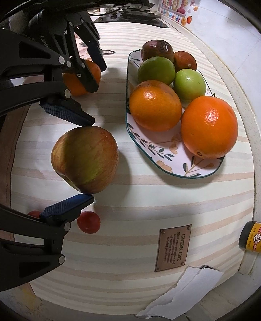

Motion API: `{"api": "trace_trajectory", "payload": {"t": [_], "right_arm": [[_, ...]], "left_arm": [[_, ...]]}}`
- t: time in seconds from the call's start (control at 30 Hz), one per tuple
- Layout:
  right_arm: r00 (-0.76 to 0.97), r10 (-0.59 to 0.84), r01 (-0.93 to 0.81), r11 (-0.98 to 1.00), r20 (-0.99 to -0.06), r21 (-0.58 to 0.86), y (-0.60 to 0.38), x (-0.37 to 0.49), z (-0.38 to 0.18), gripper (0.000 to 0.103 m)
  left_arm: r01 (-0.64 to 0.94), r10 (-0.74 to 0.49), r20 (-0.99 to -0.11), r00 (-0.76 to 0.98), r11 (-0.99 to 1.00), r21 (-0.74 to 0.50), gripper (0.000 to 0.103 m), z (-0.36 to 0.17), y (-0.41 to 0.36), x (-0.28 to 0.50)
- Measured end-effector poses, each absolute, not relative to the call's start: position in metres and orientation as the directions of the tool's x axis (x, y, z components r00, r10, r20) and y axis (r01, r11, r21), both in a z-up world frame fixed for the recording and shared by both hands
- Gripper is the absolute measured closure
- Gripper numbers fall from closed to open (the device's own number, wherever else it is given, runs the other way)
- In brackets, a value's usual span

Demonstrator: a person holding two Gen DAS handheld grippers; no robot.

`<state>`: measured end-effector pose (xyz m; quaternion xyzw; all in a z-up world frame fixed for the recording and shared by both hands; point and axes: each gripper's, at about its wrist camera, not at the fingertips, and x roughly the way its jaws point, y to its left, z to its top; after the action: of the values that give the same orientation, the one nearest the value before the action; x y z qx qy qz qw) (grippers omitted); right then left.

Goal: Organize fruits
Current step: 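Grasp the tangerine with the left tool while the right tool grasps the pear, then carry the tangerine and pear over the plate with both tools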

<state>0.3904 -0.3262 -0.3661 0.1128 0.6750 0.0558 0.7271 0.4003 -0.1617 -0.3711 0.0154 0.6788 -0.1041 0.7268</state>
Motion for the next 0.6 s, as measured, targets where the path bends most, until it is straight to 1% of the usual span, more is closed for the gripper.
{"api": "trace_trajectory", "payload": {"t": [0.23,0.5,0.6], "right_arm": [[0.070,0.247,0.063,0.966,-0.967,0.251,-0.326,0.377,-0.366,0.031],[0.057,0.256,0.076,0.963,-0.965,0.260,-0.326,0.384,-0.371,0.030],[0.037,0.279,0.084,0.956,-0.960,0.281,-0.325,0.389,-0.375,0.031]], "left_arm": [[0.184,-0.133,-0.990,0.053,0.975,-0.121,0.044,-0.369,-0.162,0.400],[0.197,-0.139,-0.990,0.025,0.971,-0.132,0.044,-0.376,-0.155,0.385],[0.197,-0.132,-0.991,0.028,0.973,-0.124,0.046,-0.374,-0.155,0.382]]}}
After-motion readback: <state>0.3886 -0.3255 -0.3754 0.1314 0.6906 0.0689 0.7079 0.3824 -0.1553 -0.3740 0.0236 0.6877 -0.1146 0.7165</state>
